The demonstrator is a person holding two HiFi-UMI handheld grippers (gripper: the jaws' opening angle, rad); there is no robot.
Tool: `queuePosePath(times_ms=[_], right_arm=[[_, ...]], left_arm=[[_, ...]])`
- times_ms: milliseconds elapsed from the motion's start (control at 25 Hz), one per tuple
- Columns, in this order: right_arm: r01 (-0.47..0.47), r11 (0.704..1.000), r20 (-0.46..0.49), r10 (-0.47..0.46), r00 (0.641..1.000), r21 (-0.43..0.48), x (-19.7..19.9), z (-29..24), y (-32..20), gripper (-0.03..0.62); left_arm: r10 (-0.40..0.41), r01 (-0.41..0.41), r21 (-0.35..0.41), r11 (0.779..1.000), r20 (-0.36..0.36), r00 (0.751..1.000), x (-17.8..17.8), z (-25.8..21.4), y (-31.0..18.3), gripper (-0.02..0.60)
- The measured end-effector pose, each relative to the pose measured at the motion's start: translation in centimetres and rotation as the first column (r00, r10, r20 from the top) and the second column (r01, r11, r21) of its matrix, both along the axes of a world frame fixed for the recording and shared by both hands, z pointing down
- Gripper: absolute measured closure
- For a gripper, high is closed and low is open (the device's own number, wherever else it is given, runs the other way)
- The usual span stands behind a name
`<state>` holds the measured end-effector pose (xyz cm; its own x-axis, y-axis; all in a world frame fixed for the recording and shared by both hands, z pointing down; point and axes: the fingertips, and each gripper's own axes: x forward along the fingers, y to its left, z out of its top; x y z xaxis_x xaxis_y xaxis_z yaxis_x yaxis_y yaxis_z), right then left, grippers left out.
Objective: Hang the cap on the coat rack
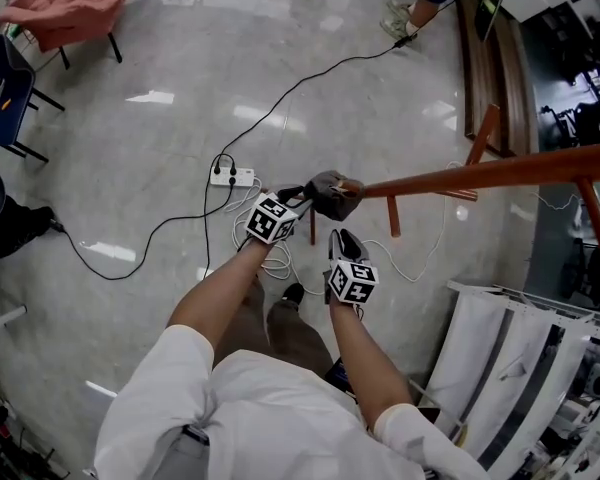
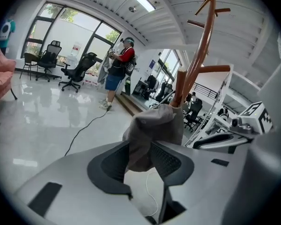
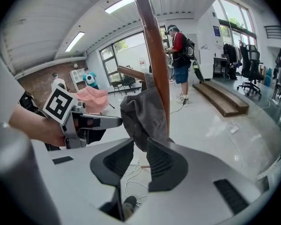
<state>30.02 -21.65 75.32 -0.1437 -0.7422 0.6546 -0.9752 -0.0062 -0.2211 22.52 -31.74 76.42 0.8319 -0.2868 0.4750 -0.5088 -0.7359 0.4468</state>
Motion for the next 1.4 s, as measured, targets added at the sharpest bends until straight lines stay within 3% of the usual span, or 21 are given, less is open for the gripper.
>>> queuePosePath(times_ms=[160,320,600,880,1160,1400], right_arm=[[0.009,1.000,0.001,-0.009,1.000,0.003,0.3,-0.5,0.8,0.522],[0.066,0.997,0.003,-0.067,0.998,0.046,0.0,-2.8,1.4,0.522],[0.196,0.959,0.011,-0.202,0.979,0.206,-1.0,-11.7,4.3,0.549],[0.247,0.867,0.047,-0.295,0.954,0.433,-0.7,-23.6,8.4,0.565],[0.253,0.731,0.012,-0.336,0.942,0.634,0.4,-33.5,12.8,0.566],[0.264,0.650,-0.054,-0.324,0.945,0.713,0.5,-39.0,16.0,0.568]], left_arm=[[-0.030,0.030,-0.013,0.999,0.014,0.999,-1.3,0.2,1.1,0.442],[-0.055,0.054,-0.012,0.998,-0.017,0.998,-1.8,-1.9,2.9,0.451],[-0.108,0.120,0.060,0.991,-0.177,0.978,-2.4,-11.4,7.4,0.531],[-0.088,0.170,0.241,0.956,-0.317,0.944,-2.5,-25.0,12.6,0.558],[-0.110,0.234,0.376,0.897,-0.324,0.940,-3.6,-34.4,19.0,0.563],[-0.137,0.302,0.451,0.840,-0.362,0.922,-6.4,-40.5,22.8,0.565]])
